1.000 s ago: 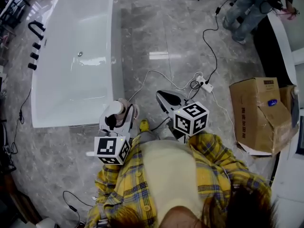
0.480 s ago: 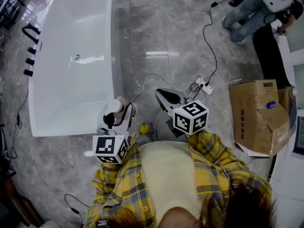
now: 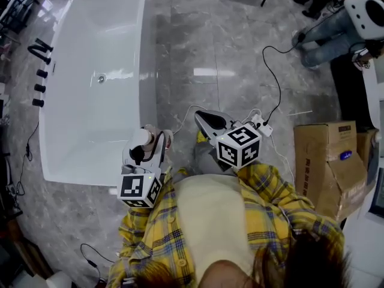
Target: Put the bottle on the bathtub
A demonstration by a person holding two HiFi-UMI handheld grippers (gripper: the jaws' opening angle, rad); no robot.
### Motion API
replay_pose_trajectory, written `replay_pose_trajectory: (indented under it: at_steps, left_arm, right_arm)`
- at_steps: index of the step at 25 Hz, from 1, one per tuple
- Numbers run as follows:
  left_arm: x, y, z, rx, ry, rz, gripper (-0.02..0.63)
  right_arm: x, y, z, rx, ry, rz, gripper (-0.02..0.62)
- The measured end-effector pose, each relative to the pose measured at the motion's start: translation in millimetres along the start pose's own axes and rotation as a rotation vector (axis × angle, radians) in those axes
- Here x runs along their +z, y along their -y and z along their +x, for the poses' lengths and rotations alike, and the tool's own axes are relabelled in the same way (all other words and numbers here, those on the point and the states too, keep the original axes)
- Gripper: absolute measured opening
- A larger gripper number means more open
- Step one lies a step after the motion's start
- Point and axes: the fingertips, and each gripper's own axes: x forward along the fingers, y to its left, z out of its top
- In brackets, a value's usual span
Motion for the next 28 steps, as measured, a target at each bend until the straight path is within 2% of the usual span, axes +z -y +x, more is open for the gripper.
replay_pose_trajectory:
  at_steps: [7,15,28]
  left_arm:
    - [24.8,4.0,61.5,0.062,0.000,-0.023,0.219]
    - [40.2,-7.3,109.2,0.128,0.004,-0.021,0.219]
    - [61.8,-41.2,181.6,0.117,-0.017,-0.023,0.219]
  right_arm:
    - [38.6,59.3,15.9,0.047,-0.007,-0.007,0.014]
    - [59.8,103.5,33.2,0.074,-0.018,-0.018,0.014]
    - [84.8,135.9,77.0,0.074,-0.058,-0.016,0.014]
